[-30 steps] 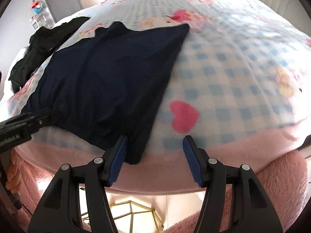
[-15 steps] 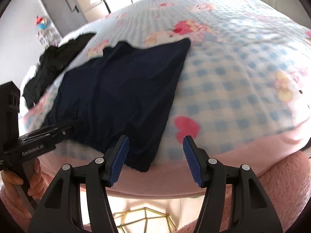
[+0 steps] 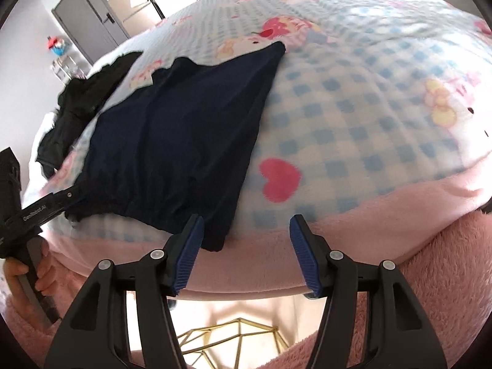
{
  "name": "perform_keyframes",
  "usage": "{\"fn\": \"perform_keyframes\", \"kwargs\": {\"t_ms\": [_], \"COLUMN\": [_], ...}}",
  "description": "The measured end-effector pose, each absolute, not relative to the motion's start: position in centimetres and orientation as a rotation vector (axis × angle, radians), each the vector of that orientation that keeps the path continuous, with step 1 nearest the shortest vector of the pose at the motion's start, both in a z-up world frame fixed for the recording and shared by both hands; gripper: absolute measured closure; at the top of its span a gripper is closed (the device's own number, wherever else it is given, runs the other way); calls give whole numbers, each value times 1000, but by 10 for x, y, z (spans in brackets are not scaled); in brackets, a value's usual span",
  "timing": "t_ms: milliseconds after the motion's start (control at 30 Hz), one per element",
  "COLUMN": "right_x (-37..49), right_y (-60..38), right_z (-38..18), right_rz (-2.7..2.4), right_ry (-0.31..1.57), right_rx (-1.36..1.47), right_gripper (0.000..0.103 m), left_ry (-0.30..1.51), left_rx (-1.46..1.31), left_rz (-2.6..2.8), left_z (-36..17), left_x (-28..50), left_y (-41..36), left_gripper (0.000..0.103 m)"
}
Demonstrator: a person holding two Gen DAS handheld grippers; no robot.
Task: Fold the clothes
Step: 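Hover both open grippers along the navy garment's hem, repositioning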
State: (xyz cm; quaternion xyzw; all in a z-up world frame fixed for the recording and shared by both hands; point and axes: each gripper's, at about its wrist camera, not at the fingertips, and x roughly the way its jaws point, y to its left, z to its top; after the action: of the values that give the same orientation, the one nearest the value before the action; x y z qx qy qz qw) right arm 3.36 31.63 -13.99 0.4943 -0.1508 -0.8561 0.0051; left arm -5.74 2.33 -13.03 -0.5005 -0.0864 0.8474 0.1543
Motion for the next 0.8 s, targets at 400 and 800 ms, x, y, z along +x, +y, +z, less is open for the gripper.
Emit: {"fn": "perform_keyframes", "kwargs": {"t_ms": [400,800], "right_x": [34,20], "right_y": [305,295], "right_z": [-139,-140], "right_rz": [-2640,-2587], "right_ry": [-418,-463], "right_rx": [1553,1546], "right_gripper": [43,64], "left_ry": [-314,-178], "left_rx": [-1362,-1263], "left_rz": [2434,2242], "left_z": [-131,-120], "left_x": [-53,-52], "left_y": [15,95], "left_gripper": [55,55]}}
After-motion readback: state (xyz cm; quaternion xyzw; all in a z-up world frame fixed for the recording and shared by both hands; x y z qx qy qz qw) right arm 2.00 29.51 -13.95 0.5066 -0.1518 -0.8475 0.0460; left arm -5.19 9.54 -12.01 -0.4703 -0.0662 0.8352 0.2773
